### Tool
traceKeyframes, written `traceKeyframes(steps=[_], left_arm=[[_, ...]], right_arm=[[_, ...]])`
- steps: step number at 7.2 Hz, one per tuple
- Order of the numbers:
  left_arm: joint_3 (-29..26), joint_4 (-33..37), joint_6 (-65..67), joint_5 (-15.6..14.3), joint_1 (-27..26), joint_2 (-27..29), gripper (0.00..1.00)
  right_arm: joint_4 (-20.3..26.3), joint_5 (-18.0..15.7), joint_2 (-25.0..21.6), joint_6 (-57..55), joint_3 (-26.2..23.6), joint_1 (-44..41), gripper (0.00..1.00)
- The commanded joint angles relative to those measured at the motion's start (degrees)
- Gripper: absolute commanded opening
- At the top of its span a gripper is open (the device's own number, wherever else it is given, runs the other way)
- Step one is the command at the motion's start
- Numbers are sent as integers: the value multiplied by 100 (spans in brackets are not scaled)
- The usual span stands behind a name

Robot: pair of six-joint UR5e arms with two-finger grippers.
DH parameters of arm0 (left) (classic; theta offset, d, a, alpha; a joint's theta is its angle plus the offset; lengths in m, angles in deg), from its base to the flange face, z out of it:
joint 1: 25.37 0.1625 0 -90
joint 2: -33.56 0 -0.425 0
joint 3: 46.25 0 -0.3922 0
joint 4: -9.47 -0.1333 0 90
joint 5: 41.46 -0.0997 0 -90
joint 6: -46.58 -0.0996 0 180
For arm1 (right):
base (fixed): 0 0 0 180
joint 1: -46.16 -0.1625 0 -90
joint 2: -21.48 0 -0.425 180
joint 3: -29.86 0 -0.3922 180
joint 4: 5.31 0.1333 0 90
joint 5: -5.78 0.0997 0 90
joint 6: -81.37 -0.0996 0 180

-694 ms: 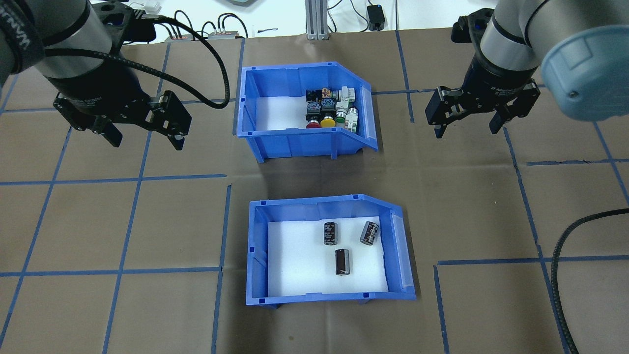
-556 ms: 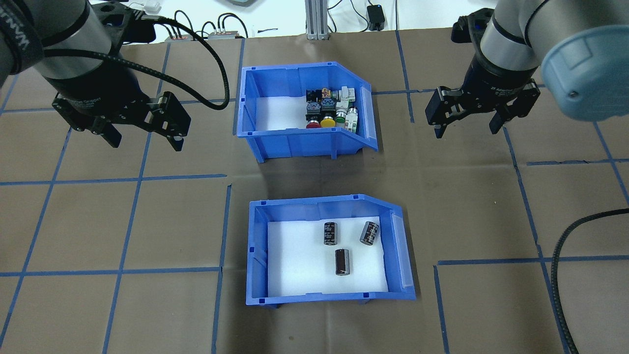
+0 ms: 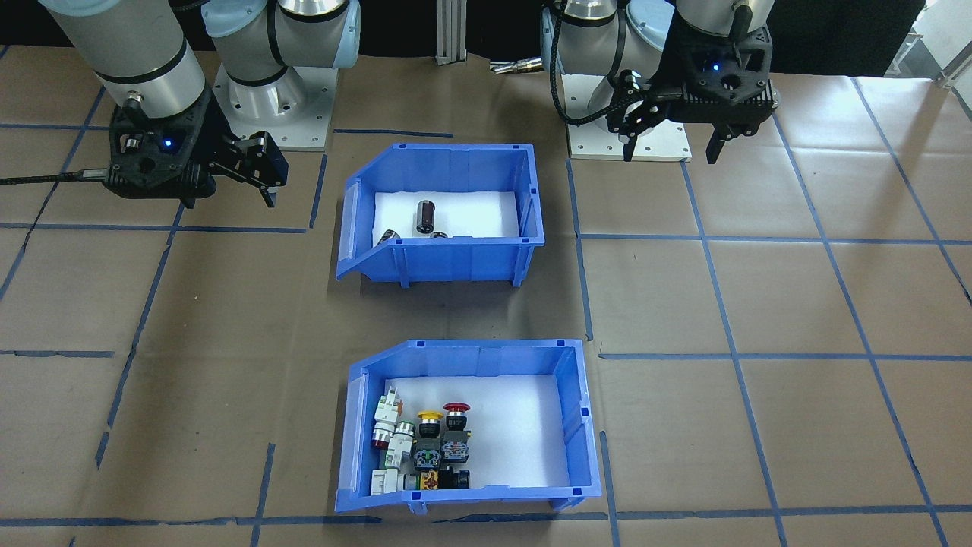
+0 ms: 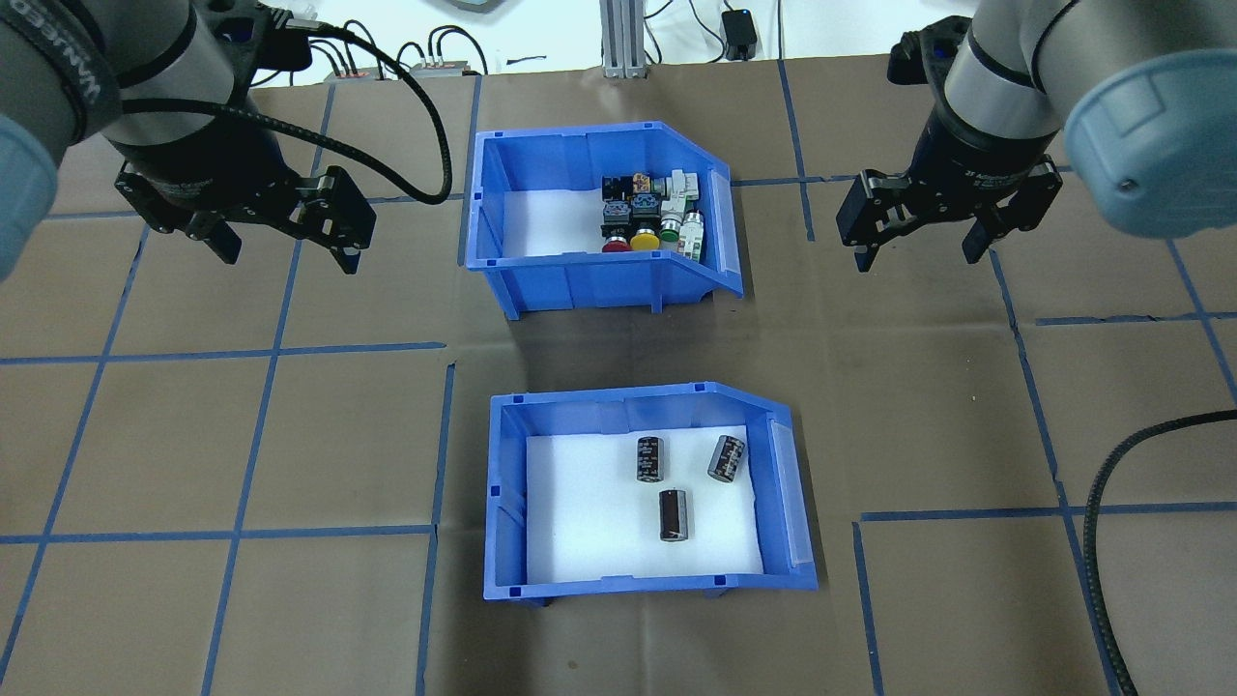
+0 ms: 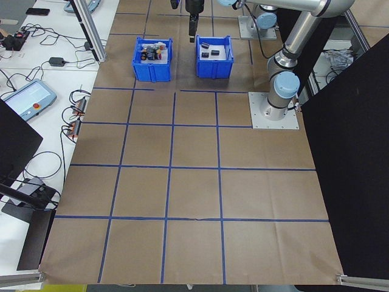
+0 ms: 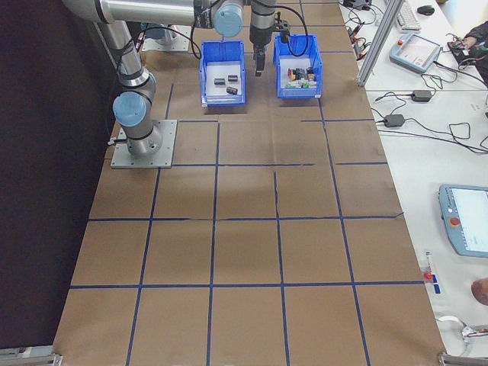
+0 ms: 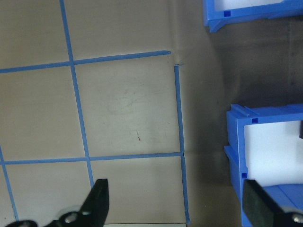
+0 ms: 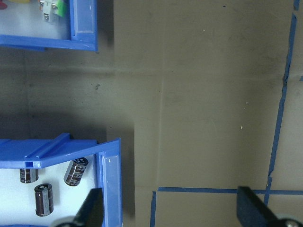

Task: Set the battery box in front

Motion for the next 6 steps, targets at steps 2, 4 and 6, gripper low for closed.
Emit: traceKeyframes(steps=[2,4,6], left_arm=[[47,190,-35,61,3,23,99],[38,121,96,140,3,58,100],[21,164,1214,472,-6,103,100]], right_arm=[[-9,-4,9,17,26,-9,100],[-9,-329,209,375,349,-78,100],[35,-294,875,622,1016,-376,100]])
